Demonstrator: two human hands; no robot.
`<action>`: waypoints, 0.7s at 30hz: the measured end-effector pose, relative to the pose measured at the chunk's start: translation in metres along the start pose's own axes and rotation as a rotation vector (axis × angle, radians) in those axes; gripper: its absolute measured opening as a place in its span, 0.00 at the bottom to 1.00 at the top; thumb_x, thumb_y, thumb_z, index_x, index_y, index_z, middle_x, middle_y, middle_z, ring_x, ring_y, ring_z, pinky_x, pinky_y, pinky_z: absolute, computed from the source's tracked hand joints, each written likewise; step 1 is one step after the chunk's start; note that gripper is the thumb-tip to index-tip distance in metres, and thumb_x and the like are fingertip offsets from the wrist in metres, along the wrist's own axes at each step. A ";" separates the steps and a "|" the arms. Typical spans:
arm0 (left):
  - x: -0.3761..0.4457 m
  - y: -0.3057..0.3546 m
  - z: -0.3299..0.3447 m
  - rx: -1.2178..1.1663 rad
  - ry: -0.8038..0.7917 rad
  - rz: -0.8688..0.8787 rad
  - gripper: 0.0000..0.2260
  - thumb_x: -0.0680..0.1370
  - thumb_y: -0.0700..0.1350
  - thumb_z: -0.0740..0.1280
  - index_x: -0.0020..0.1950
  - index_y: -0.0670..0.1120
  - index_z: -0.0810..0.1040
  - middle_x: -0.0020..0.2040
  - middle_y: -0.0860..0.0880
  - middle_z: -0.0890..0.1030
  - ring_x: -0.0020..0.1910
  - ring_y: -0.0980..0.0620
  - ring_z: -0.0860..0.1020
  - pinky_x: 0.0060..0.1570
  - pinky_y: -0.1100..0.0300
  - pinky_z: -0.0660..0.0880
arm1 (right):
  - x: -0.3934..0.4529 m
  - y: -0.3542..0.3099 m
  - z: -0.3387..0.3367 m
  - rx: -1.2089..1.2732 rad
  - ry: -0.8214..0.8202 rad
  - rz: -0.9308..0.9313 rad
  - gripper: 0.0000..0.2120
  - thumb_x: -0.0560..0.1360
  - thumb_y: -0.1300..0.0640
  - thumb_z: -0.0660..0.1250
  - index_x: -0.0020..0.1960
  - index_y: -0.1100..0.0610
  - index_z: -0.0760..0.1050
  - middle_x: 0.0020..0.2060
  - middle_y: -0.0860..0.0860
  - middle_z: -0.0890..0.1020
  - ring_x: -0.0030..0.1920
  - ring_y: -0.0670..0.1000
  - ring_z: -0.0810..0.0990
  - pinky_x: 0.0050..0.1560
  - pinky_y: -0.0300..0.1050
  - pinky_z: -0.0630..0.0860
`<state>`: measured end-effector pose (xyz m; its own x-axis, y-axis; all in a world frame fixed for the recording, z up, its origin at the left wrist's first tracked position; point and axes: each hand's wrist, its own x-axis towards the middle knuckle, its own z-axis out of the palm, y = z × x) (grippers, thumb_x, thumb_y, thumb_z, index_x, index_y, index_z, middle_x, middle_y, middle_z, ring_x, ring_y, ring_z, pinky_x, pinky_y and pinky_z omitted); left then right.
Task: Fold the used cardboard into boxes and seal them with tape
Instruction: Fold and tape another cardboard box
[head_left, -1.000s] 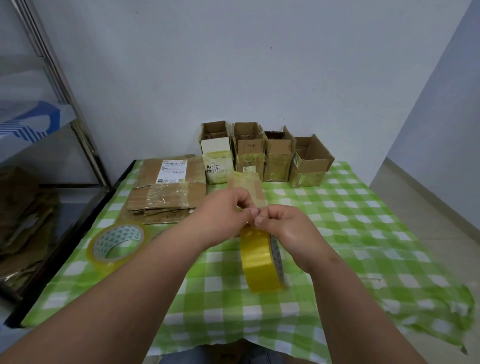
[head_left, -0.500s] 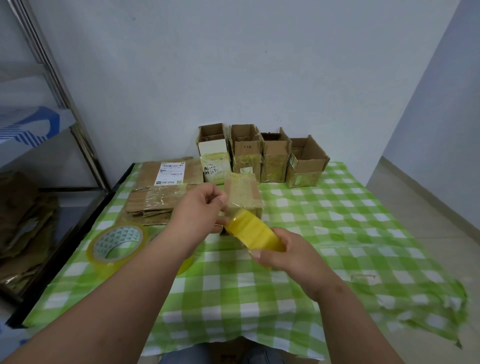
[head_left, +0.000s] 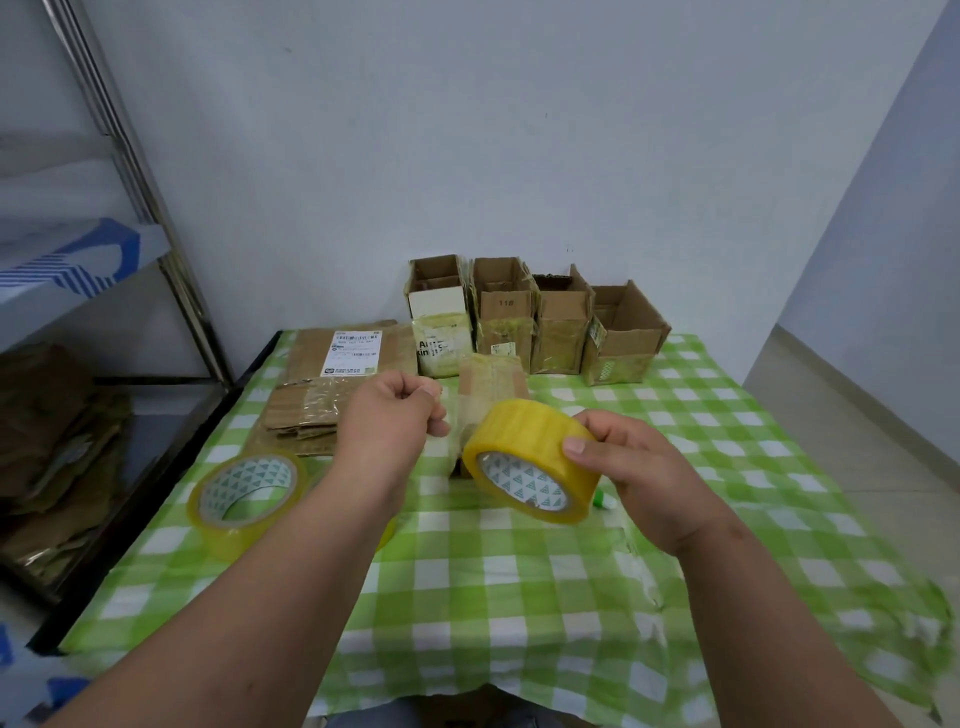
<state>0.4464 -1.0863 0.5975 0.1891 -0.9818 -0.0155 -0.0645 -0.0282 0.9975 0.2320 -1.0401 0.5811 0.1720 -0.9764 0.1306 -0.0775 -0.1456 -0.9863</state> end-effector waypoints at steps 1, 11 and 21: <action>0.000 0.001 0.002 -0.007 0.008 -0.002 0.08 0.80 0.40 0.65 0.40 0.45 0.76 0.36 0.46 0.80 0.30 0.55 0.78 0.36 0.59 0.70 | 0.002 -0.002 -0.003 -0.023 0.011 0.000 0.19 0.64 0.43 0.71 0.40 0.59 0.77 0.34 0.53 0.79 0.38 0.52 0.77 0.43 0.45 0.71; 0.036 -0.011 -0.009 -0.158 0.140 -0.190 0.07 0.78 0.35 0.64 0.43 0.45 0.78 0.27 0.52 0.79 0.30 0.53 0.73 0.30 0.60 0.64 | 0.011 -0.001 -0.055 -0.087 0.189 0.136 0.22 0.62 0.39 0.76 0.37 0.58 0.80 0.31 0.53 0.80 0.34 0.52 0.79 0.42 0.49 0.75; 0.052 -0.028 0.016 -0.155 0.149 -0.218 0.05 0.77 0.36 0.67 0.42 0.43 0.76 0.35 0.44 0.82 0.24 0.55 0.79 0.23 0.64 0.64 | 0.050 0.007 -0.070 -0.331 0.400 0.232 0.16 0.73 0.47 0.73 0.37 0.60 0.78 0.35 0.54 0.78 0.38 0.58 0.79 0.40 0.49 0.73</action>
<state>0.4426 -1.1391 0.5678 0.3247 -0.9171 -0.2311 0.1412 -0.1946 0.9707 0.1715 -1.1015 0.5881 -0.2672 -0.9636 0.0055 -0.3835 0.1011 -0.9180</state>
